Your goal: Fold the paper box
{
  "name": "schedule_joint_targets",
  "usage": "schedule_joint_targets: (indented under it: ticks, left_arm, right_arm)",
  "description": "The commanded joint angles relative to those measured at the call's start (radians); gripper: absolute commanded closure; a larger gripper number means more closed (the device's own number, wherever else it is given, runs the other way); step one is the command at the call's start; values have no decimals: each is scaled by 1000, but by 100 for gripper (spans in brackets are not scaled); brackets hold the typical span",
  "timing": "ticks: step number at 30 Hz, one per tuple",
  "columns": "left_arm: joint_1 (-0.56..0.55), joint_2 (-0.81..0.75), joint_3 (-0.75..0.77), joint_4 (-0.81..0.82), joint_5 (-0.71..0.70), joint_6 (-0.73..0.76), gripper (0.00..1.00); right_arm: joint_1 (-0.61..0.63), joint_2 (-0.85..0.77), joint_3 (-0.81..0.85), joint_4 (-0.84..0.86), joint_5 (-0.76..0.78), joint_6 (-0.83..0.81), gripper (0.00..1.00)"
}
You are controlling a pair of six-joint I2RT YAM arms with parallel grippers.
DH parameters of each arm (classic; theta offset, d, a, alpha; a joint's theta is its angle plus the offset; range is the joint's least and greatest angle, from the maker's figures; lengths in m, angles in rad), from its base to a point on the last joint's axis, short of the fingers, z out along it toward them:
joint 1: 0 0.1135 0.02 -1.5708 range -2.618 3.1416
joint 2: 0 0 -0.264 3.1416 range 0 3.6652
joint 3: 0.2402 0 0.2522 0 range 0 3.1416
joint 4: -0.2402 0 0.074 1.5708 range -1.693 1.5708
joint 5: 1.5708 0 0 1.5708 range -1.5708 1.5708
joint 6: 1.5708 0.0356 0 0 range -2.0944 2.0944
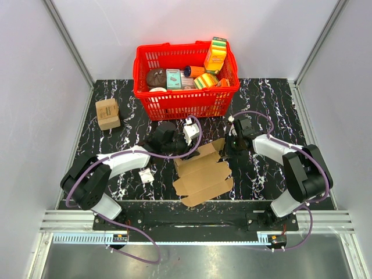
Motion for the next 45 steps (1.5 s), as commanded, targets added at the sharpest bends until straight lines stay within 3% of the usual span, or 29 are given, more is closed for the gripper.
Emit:
schedule_joint_targets:
  ticks: [1, 20, 33, 39, 45]
  left_arm:
    - [-11, 17, 32, -7, 4, 16, 63]
    - [-12, 19, 35, -14, 1, 20, 63]
    - [-14, 21, 36, -16, 1, 22, 64]
    - [-14, 22, 36, -19, 0, 23, 64]
    - [-15, 24, 39, -20, 0, 23, 64]
  right_arm:
    - [-4, -5, 23, 44, -43, -5, 92]
    - [-4, 60, 22, 99, -252, 16, 92]
    - [-4, 96, 22, 101, -298, 12, 92]
    - [-4, 46, 25, 75, -225, 9, 92]
    - [-4, -92, 49, -22, -41, -16, 83]
